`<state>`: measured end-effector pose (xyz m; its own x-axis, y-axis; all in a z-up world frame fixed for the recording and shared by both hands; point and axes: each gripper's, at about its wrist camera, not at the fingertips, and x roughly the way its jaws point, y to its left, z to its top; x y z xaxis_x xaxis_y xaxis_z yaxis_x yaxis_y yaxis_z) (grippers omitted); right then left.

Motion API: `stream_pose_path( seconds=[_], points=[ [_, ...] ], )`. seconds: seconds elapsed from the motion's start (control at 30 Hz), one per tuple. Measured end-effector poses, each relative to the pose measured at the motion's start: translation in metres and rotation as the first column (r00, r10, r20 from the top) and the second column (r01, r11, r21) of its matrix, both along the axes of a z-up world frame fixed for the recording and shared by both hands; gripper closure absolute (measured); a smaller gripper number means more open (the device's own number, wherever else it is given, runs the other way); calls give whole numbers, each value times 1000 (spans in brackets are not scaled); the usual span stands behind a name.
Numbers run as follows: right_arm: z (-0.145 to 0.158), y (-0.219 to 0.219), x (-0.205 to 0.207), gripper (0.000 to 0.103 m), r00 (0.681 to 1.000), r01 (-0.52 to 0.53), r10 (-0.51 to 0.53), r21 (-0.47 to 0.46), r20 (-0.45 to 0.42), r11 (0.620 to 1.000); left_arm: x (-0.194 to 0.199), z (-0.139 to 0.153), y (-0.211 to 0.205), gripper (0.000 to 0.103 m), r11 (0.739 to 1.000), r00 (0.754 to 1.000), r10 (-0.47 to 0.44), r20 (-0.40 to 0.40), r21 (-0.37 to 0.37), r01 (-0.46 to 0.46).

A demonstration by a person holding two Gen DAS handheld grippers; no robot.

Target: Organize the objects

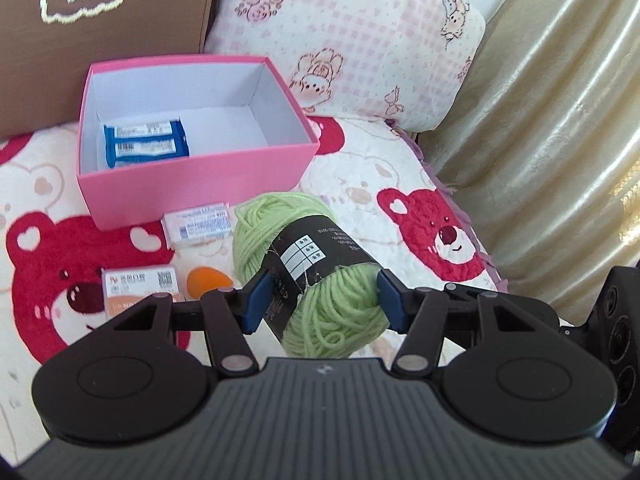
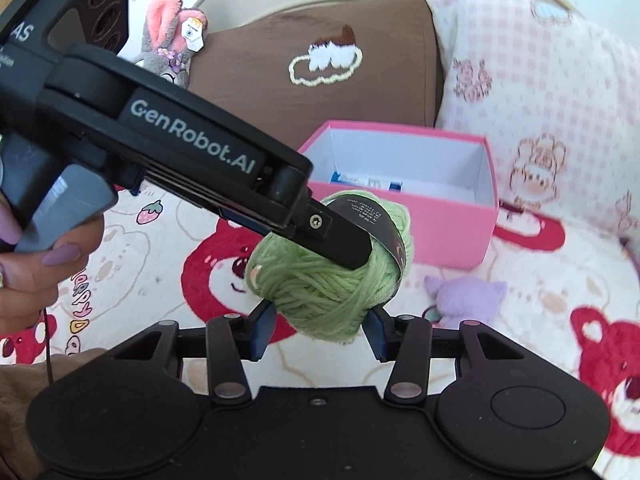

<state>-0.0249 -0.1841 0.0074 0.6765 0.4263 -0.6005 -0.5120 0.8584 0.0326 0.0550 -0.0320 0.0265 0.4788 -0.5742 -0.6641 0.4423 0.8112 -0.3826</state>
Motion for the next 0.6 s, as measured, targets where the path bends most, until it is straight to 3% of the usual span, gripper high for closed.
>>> stream_pose_path(
  seconds=[0.43, 0.6],
  points=[
    [36, 11, 27, 50, 997, -14, 14, -1, 76, 1000, 18, 44, 2, 47, 999, 989, 4, 149, 48, -11],
    [32, 18, 45, 50, 995, -15, 18, -30, 97, 999, 32, 47, 1, 47, 999, 982, 15, 188, 38, -23]
  ],
)
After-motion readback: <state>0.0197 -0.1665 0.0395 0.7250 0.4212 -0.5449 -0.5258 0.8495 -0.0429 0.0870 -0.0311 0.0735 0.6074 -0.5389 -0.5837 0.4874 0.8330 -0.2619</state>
